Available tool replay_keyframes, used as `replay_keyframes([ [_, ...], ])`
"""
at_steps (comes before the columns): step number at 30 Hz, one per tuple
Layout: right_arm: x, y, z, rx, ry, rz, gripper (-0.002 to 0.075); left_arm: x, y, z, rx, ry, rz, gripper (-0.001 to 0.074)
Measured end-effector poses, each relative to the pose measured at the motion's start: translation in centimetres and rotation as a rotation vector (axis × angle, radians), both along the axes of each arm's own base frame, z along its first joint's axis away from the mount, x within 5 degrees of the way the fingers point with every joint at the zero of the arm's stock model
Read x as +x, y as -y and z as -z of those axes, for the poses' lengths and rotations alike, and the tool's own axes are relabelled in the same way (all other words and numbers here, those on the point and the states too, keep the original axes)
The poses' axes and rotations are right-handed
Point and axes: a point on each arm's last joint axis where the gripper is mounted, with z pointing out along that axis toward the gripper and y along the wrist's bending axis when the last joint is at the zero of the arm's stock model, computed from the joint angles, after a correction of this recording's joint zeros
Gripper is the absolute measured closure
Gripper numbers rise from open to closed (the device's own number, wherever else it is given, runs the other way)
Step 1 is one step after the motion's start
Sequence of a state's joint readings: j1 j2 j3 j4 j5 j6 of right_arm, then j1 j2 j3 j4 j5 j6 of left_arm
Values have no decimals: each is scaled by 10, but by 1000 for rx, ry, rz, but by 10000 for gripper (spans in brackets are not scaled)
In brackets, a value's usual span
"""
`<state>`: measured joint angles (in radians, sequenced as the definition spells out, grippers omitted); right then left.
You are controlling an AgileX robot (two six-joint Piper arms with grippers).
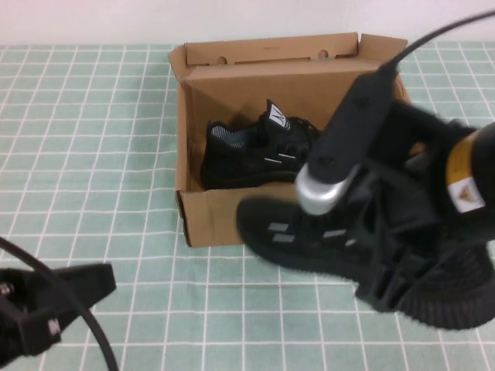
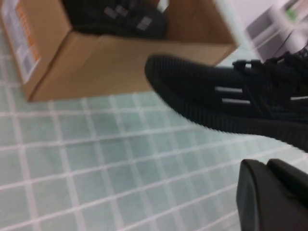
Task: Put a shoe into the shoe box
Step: Pick up the shoe from the table, then hand over the shoe
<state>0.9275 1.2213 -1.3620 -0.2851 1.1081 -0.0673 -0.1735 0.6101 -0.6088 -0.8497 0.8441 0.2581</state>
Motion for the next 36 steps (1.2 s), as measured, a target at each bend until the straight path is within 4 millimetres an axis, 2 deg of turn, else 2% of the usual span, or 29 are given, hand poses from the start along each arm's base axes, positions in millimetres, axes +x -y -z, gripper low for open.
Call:
replay_keyframes([
  [11,-14,25,-24,67,115,7,726,5,9,-19,-311,-16,-14,738],
  [17,-20,32,-30,92,131,7,726,29,19,-6,-313,-132,41,738],
  [24,-22,36,-33,104,143,7,726,59,30,6,-359,-134,132,738],
  [29,-22,35,-33,96,157,-13,726,72,37,14,-433,-209,181,728],
  [31,-23,35,-33,95,156,-18,726,77,39,17,-459,-244,192,684],
  [33,-23,35,-33,90,160,-26,726,81,40,21,-480,-275,193,591],
  [36,-23,35,-33,90,159,-26,726,87,42,26,-504,-325,175,353],
])
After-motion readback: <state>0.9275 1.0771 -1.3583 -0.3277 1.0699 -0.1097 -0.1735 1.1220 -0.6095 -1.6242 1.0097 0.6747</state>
